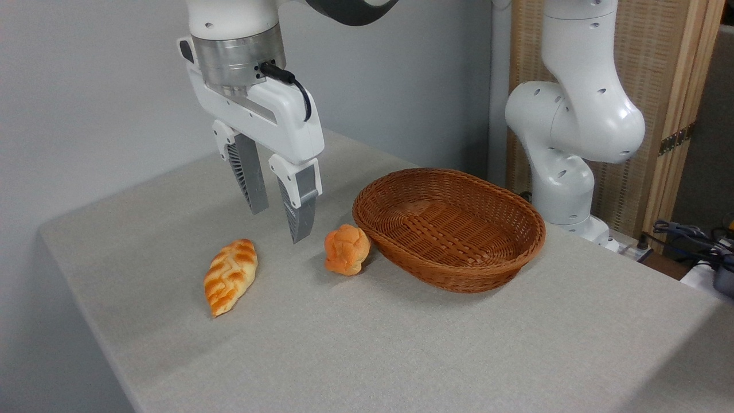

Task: Put bread into the basket
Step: 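Lower the open gripper down onto the small round bread roll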

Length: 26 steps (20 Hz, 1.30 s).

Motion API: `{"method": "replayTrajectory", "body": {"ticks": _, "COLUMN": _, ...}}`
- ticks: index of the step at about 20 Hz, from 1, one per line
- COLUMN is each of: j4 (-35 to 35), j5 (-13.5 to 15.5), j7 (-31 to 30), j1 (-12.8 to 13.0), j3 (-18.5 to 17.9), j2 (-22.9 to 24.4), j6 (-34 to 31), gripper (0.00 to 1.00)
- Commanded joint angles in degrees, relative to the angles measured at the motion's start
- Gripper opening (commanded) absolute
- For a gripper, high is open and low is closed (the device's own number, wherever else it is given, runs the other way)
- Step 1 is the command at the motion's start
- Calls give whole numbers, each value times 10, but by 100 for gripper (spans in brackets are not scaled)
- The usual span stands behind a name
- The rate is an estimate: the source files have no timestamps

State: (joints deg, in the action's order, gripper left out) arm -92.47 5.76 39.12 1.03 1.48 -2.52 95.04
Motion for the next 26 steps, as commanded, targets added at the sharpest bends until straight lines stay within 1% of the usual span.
{"method": "replayTrajectory", "body": {"ticks": 1, "j4": -5, "j5": 9, "j7": 9, "j1": -2, "j3": 6, "j2": 0, "j6": -18, "gripper": 100}}
{"method": "replayTrajectory", "body": {"ticks": 2, "j4": -15, "j5": 9, "j7": 9, "j1": -2, "j3": 6, "j2": 1, "j6": -19, "gripper": 100}}
{"method": "replayTrajectory", "body": {"ticks": 4, "j4": -55, "j5": 4, "j7": 10, "j1": -2, "j3": 8, "j2": 15, "j6": -18, "gripper": 100}}
{"method": "replayTrajectory", "body": {"ticks": 6, "j4": -100, "j5": 3, "j7": 31, "j1": 0, "j3": 11, "j2": 33, "j6": -14, "gripper": 100}}
{"method": "replayTrajectory", "body": {"ticks": 8, "j4": -136, "j5": 3, "j7": 55, "j1": 1, "j3": 12, "j2": 40, "j6": -12, "gripper": 100}}
{"method": "replayTrajectory", "body": {"ticks": 10, "j4": -162, "j5": 4, "j7": 73, "j1": 13, "j3": 12, "j2": 41, "j6": -5, "gripper": 100}}
{"method": "replayTrajectory", "body": {"ticks": 12, "j4": -179, "j5": 4, "j7": 93, "j1": 31, "j3": 12, "j2": 41, "j6": -2, "gripper": 100}}
{"method": "replayTrajectory", "body": {"ticks": 14, "j4": -199, "j5": 4, "j7": 120, "j1": 38, "j3": 12, "j2": 41, "j6": -2, "gripper": 100}}
{"method": "replayTrajectory", "body": {"ticks": 15, "j4": -206, "j5": 5, "j7": 132, "j1": 41, "j3": 12, "j2": 40, "j6": -2, "gripper": 100}}
{"method": "replayTrajectory", "body": {"ticks": 18, "j4": -212, "j5": 8, "j7": 135, "j1": 59, "j3": 12, "j2": 33, "j6": 7, "gripper": 100}}
{"method": "replayTrajectory", "body": {"ticks": 25, "j4": -222, "j5": 4, "j7": 152, "j1": 64, "j3": 12, "j2": 17, "j6": 10, "gripper": 99}}
{"method": "replayTrajectory", "body": {"ticks": 26, "j4": -222, "j5": 5, "j7": 154, "j1": 63, "j3": 12, "j2": 16, "j6": 12, "gripper": 82}}
